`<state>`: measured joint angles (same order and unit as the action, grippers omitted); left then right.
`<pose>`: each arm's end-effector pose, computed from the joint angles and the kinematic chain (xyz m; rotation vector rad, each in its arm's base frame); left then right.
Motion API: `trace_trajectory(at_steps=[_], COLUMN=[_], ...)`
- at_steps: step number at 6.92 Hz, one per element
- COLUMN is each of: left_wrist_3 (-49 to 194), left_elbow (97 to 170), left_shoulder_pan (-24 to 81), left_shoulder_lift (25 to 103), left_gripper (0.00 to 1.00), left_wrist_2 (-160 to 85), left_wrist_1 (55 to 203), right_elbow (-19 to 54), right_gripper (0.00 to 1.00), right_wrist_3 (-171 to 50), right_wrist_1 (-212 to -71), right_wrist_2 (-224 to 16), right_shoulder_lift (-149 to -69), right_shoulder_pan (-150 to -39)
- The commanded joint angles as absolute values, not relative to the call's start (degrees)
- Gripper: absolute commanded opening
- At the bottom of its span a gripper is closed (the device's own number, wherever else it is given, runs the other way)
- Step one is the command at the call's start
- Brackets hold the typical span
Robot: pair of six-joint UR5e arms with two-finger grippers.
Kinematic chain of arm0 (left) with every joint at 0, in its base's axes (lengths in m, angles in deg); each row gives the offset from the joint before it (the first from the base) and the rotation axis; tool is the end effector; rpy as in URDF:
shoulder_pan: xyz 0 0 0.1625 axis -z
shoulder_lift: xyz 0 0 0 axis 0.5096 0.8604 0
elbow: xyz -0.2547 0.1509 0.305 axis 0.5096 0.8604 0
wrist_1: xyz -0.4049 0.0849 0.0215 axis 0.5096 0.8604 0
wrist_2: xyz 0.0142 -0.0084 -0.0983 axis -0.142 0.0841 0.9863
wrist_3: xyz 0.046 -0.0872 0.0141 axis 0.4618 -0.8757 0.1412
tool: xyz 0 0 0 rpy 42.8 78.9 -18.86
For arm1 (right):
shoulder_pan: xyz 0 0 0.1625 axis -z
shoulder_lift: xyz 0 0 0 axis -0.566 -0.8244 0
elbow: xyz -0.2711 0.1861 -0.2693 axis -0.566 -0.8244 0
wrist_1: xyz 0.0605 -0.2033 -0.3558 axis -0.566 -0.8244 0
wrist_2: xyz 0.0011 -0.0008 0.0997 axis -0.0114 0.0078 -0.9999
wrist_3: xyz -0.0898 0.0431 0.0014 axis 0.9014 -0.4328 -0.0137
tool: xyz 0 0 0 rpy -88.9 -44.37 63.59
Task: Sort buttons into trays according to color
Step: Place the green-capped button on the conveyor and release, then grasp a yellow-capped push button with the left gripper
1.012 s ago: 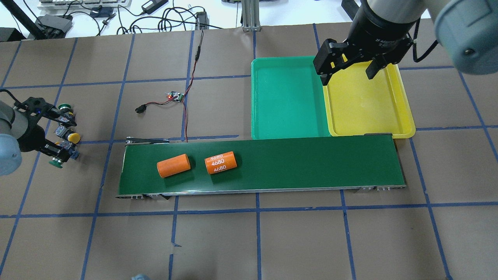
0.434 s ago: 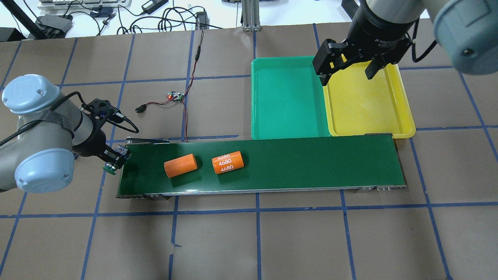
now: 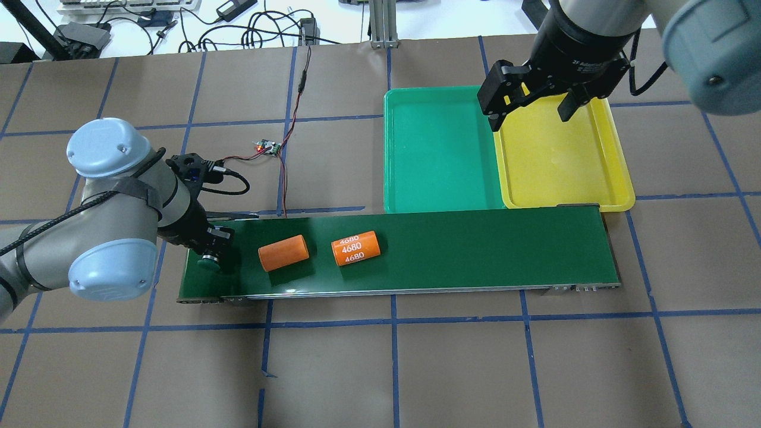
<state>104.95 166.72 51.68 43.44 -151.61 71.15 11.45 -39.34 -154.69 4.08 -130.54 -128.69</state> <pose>-0.0712 -0.4324 0.2696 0.2688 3.0882 0.0644 0.1773 -0.4776 0.5253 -0.2484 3.0467 -0.1230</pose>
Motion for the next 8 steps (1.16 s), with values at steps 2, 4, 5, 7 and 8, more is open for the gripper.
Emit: trace_trajectory(at_steps=[2, 4, 5, 7, 8], left_wrist_3=[101.4, 103.3, 109.5, 126.1, 130.7], left_elbow=[166.6, 162.5, 160.0, 155.7, 152.0], left_shoulder_pan=[52.6, 45.4, 37.9, 29.6, 27.3], left_shoulder_lift=[44.4, 45.0, 46.9, 52.7, 56.3], left_gripper=[1.00, 1.00, 1.00, 1.00, 1.00], left_wrist_2=[-151.7, -152.4, -152.1, -152.1, -152.3], left_wrist_1=[70.5, 71.2, 71.4, 70.7, 70.7], right_elbow=[11.5, 11.5, 11.5, 11.5, 11.5], right_gripper=[1.00, 1.00, 1.00, 1.00, 1.00], right_wrist_3=[-39.3, -39.3, -39.3, -39.3, -39.3], right_wrist_1=[-154.7, -154.7, -154.7, -154.7, -154.7], right_wrist_2=[4.1, 4.1, 4.1, 4.1, 4.1], right_shoulder_lift=[-130.5, -130.5, -130.6, -130.5, -130.5], right_shoulder_pan=[-128.8, -128.8, -128.9, -128.9, -128.8])
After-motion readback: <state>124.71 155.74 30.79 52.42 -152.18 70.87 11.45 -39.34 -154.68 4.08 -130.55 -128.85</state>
